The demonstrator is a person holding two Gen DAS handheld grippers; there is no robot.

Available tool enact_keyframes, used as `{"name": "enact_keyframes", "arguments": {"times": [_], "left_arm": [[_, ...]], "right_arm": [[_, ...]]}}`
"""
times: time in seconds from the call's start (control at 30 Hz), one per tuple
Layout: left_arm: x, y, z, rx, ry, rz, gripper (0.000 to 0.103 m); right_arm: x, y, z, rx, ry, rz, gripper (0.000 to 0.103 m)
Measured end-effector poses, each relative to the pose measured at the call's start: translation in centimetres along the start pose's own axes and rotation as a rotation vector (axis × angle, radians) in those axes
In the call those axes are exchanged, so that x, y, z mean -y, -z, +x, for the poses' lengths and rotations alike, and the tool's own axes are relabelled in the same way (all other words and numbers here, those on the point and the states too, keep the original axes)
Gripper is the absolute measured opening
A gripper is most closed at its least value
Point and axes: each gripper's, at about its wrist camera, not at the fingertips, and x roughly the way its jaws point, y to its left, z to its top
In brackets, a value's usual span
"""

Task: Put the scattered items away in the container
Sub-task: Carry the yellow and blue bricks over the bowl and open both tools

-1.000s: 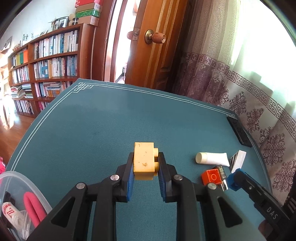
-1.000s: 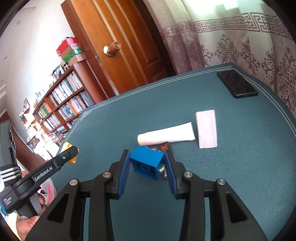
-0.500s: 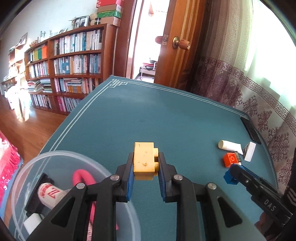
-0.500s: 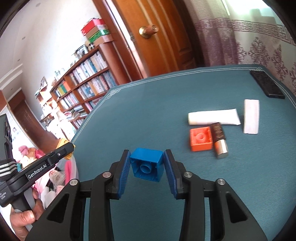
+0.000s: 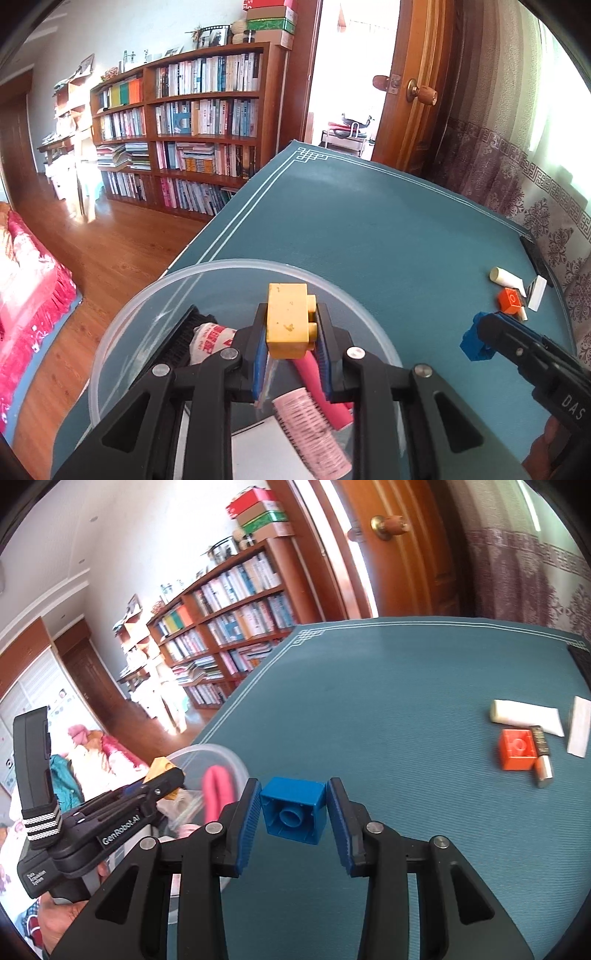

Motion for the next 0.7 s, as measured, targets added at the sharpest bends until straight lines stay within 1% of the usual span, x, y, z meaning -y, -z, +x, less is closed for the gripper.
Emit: {"name": "enact_keyframes", "arguments": {"times": [0.2,0.33,0.4,0.47,0.5,0.57,0.67,0.7], "left_arm": [[-2.4,0.2,-0.1,-0.001,-0.031,-0.031,0.026],[-3.8,0.4,-0.2,-0.004,-0.039,-0.054,0.026],[-4.5,0.5,-0.3,-0.008,-0.042,-0.074,0.028],[-5.0,0.5,-0.3,-0.011,-0.043,-0.092,0.038],[-5.3,0.6,-0.3,-0.011,-0.046,-0.097,0.042],[-5.7,0.7,-0.4,-0.008,-0.056,-0.103,0.054],[-5.9,0.8,-0.7,0.007,-0.083,-0.098,0.064],[-6.0,0.9,-0.8,0.011,-0.093,-0.094,0.066]], "right_arm": [[-2.6,0.1,1.6,-0.022,-0.037,-0.032,0.040],[-3.9,0.0,2.6,-0.032,-0.052,-0.047,0.040],[-4.4,0.0,3.0,-0.037,-0.057,-0.048,0.040],[-4.7,0.2,3.5,-0.047,-0.061,-0.049,0.040],[-4.7,0.2,3.7,-0.052,-0.061,-0.051,0.040],[-4.8,0.2,4.0,-0.059,-0.061,-0.054,0.040],[-4.9,0.2,4.3,-0.066,-0.062,-0.060,0.040],[-4.8,0.1,4.3,-0.068,-0.064,-0.064,0.040]]}}
